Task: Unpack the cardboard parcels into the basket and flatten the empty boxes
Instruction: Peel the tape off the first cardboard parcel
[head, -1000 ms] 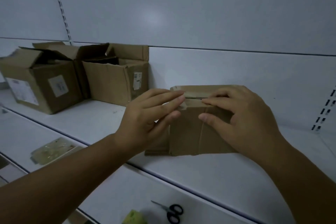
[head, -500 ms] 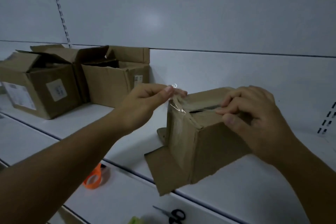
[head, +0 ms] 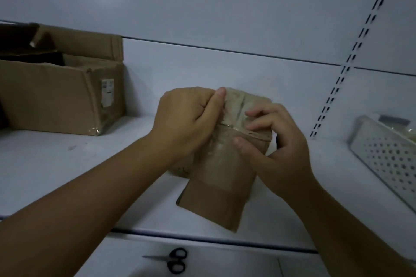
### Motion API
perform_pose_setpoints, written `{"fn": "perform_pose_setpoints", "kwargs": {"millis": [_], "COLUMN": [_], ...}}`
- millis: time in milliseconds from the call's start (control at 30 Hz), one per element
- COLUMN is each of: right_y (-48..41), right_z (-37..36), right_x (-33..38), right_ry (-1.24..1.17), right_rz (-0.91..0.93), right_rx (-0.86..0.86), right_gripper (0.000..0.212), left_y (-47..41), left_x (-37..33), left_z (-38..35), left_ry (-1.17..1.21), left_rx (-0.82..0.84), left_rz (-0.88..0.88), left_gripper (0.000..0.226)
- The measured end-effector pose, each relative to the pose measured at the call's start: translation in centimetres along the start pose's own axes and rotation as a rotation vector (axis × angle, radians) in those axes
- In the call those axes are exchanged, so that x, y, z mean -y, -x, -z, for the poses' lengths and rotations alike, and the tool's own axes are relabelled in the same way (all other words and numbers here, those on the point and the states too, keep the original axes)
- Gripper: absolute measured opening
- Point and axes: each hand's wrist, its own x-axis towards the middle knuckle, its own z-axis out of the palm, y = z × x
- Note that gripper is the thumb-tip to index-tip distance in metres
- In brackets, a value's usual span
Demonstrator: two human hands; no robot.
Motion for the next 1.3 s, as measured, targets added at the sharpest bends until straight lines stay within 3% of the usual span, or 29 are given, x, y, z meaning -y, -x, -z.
{"fn": "perform_pose_setpoints", "kwargs": {"millis": [100, 233, 367, 467, 533, 600, 700, 767, 867, 1033, 1133, 1200, 1300], "right_y": [0.5, 0.6, 0.6, 0.7, 0.9, 1.0, 1.1, 0.6, -1.7, -7.7, -10.1, -10.6, -10.0], "right_z": [-0.4, -0.4, -0.6, -0.6, -0.4, -0.2, -0.3, -0.1, 0.4, 0.3, 0.2, 0.0, -0.3], "right_x": [-0.3, -0.4, -0.2, 0.0, 0.0, 0.1, 0.7, 1.2, 2.8, 3.4, 3.0, 2.6, 1.5], "right_ry": [-0.020, -0.070, -0.099, -0.094, -0.064, -0.040, 0.021, 0.063, 0.074, 0.288, 0.244, 0.170, -0.006], "right_rz": [-0.013, -0.028, -0.073, -0.087, -0.069, -0.070, -0.109, -0.154, -0.278, -0.223, -0.288, -0.341, -0.423], "right_rx": [-0.024, -0.019, -0.009, -0.019, -0.023, -0.020, -0.011, 0.033, 0.221, 0.628, 0.802, 0.842, 0.753], "right_gripper": [0.020, 0.017, 0.015, 0.013, 0.013, 0.015, 0.027, 0.045, 0.065, 0.020, 0.008, 0.011, 0.013], "left_y": [-0.3, -0.2, -0.7, -0.3, 0.1, 0.7, 1.4, 1.5, 1.2, 1.0, 1.0, 1.1, 1.2], "left_x": [0.4, 1.1, 1.7, 2.1, 2.2, 2.2, 1.8, 2.1, 2.9, 3.6, 3.8, 3.7, 3.6], "left_z": [-0.2, -0.8, -0.8, -0.3, 0.4, 0.8, 0.4, 0.1, 0.1, 0.0, -0.2, -0.5, -0.7], "left_ry": [0.201, 0.770, 1.108, 1.299, 1.288, 1.041, 0.643, 0.528, 0.604, 0.753, 0.755, 0.716, 0.688], "left_rx": [-0.034, -0.122, -0.070, 0.056, 0.180, 0.319, 0.544, 0.536, 0.504, 0.433, 0.420, 0.395, 0.364], "left_rz": [-0.004, 0.287, 0.512, 0.512, 0.514, 0.387, 0.157, 0.055, 0.158, 0.241, 0.246, 0.226, 0.248], "left_gripper": [0.046, 0.049, 0.050, 0.066, 0.077, 0.066, 0.087, 0.084, 0.081, 0.090, 0.094, 0.093, 0.096]}}
